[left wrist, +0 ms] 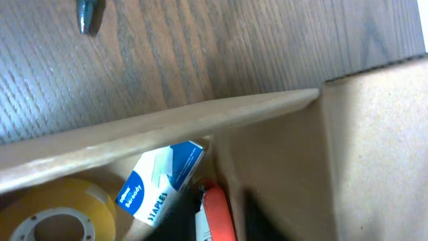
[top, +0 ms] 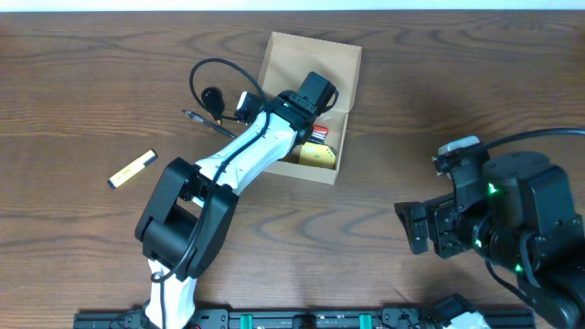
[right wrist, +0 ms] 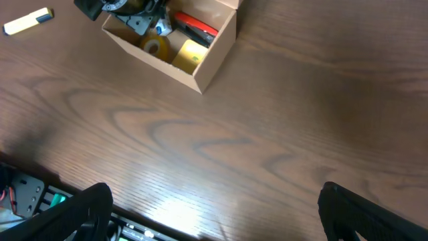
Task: Pack container
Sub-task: 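Lower the staple box deeper into the box with the left gripper, then open the left gripper to release the staple box inside the box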
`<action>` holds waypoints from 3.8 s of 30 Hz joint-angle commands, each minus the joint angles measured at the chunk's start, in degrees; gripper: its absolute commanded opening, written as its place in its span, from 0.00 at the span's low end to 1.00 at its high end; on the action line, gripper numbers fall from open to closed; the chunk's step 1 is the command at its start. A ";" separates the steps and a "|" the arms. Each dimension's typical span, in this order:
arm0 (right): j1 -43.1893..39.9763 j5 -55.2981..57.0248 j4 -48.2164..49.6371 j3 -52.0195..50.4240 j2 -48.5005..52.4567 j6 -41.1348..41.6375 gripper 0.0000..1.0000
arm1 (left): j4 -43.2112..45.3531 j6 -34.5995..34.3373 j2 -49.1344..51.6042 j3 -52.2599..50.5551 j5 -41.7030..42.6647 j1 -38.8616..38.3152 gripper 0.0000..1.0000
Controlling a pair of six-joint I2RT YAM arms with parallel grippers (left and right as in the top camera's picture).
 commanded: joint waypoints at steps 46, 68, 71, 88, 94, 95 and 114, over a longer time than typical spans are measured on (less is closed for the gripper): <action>-0.42 0.59 -0.07 0.74 -0.04 -0.57 0.99 | -28.74 83.71 -2.08 23.26 10.51 9.62 0.72; -0.42 0.61 -0.07 0.74 -0.04 -0.57 0.99 | -20.96 91.43 -2.08 10.80 21.00 12.50 0.68; -0.42 0.59 -0.07 0.74 -0.04 -0.57 0.99 | -18.80 90.38 -2.08 8.98 21.49 12.68 0.59; -0.42 0.61 -0.07 0.74 -0.04 -0.57 0.99 | -19.30 80.74 -2.10 8.85 21.42 13.09 0.10; -0.42 0.59 -0.07 0.74 -0.04 -0.57 0.99 | -20.41 76.26 -2.10 8.85 20.79 13.11 0.06; -0.42 0.59 -0.07 0.74 -0.04 -0.57 0.99 | -20.52 76.15 -2.10 8.85 20.83 13.11 0.06; -0.42 0.59 -0.07 0.74 -0.04 -0.57 0.99 | -24.70 77.99 -2.29 8.85 17.38 13.16 0.06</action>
